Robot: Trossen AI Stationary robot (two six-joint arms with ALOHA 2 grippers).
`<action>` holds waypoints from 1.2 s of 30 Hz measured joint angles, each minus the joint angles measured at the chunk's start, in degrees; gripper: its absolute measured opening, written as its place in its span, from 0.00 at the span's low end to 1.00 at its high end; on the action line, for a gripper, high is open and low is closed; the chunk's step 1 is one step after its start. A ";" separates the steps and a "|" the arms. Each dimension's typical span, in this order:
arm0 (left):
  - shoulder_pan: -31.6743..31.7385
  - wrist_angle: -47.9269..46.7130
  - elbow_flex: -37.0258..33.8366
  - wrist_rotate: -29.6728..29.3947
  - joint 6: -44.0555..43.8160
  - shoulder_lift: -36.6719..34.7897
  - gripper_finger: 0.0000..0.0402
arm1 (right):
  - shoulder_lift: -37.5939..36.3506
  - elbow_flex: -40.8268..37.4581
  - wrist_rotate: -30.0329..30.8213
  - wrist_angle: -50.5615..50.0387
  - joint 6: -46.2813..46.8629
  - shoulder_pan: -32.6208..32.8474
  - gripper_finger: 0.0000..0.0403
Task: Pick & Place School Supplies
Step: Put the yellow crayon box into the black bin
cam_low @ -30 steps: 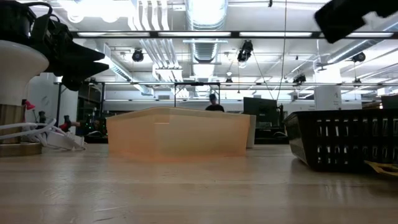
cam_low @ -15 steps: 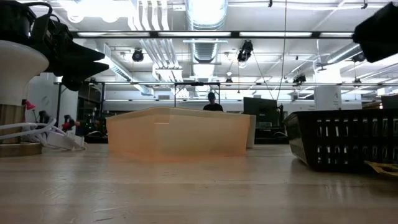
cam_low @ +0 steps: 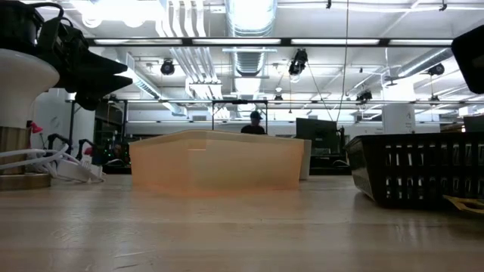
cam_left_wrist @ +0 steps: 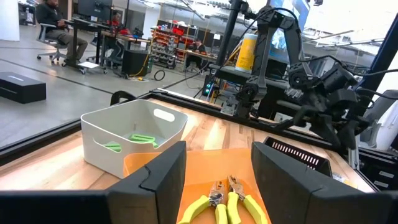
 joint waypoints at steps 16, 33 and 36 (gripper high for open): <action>0.02 0.04 0.00 0.00 0.00 0.00 0.47 | 10.06 6.88 -6.96 -2.45 4.73 -0.02 0.48; 0.00 0.09 0.00 0.00 0.00 0.00 0.47 | 16.49 15.40 -2.07 -15.33 16.16 0.61 0.48; 0.02 0.06 0.00 0.00 0.00 0.00 0.47 | 16.16 15.45 1.07 -15.59 18.14 1.74 0.48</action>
